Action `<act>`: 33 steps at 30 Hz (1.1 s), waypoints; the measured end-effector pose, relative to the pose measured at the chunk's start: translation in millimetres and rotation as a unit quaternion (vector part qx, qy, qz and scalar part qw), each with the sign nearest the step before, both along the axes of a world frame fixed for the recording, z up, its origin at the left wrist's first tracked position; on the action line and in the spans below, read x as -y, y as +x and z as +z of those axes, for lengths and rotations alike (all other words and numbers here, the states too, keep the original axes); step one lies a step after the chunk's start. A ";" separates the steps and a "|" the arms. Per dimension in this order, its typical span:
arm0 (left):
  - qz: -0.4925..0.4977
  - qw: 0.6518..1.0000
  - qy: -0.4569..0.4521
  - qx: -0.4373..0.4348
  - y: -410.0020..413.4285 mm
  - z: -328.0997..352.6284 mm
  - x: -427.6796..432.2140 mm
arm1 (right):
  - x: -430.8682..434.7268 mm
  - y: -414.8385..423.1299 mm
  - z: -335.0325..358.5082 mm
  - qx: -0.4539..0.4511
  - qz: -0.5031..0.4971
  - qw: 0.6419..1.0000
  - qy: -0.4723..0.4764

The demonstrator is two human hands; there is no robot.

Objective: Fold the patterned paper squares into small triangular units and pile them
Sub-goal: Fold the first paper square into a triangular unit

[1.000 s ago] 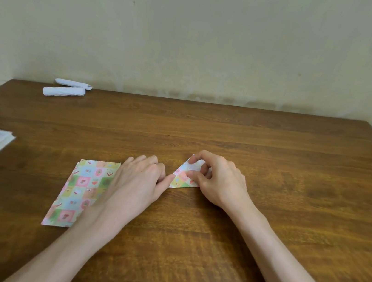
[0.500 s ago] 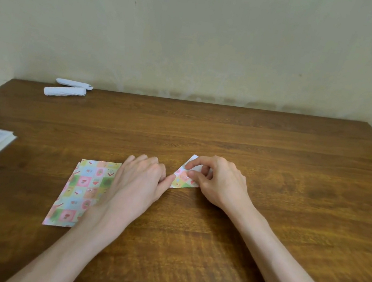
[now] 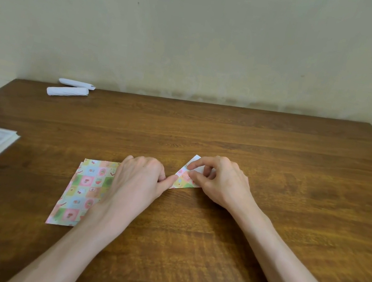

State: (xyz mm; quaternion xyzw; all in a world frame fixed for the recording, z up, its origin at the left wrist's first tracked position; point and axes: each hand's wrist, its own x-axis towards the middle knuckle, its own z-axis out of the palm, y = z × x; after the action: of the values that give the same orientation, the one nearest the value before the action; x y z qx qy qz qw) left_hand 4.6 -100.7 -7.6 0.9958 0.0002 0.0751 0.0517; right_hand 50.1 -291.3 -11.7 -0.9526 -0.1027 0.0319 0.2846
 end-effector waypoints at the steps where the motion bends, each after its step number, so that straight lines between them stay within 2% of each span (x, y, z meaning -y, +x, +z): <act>1: 0.002 1.000 0.001 0.001 0.0 0.1 0.0 | -0.2 -0.4 0.6 0.000 0.000 1.000 -0.001; 20: 0.003 1.000 -0.013 0.011 1.4 -0.1 -8.5 | -6.7 -5.1 8.1 -0.015 0.014 0.998 -0.053; 22: -0.024 0.998 -0.046 0.038 2.5 -3.3 -10.7 | -7.7 -5.2 7.9 -0.014 0.011 0.999 -0.051; 25: -0.115 0.983 -0.130 0.057 6.3 -9.8 -15.4 | -7.3 -5.2 7.9 -0.017 0.013 0.998 -0.052; 28: -0.176 0.970 -0.166 0.019 9.8 -11.5 -22.4 | -7.4 -6.3 8.9 -0.016 0.013 0.999 -0.050; 33: -0.196 0.960 -0.186 -0.066 16.3 -6.6 -37.7 | -9.7 -7.1 10.6 -0.014 0.010 0.998 -0.057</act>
State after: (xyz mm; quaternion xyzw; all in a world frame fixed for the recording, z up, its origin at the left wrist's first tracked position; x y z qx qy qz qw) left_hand 20.9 -63.0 -14.1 0.9518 -0.1778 -0.0037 0.2499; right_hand 43.0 -281.6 -1.1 -0.9655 -0.1064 0.0535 0.2314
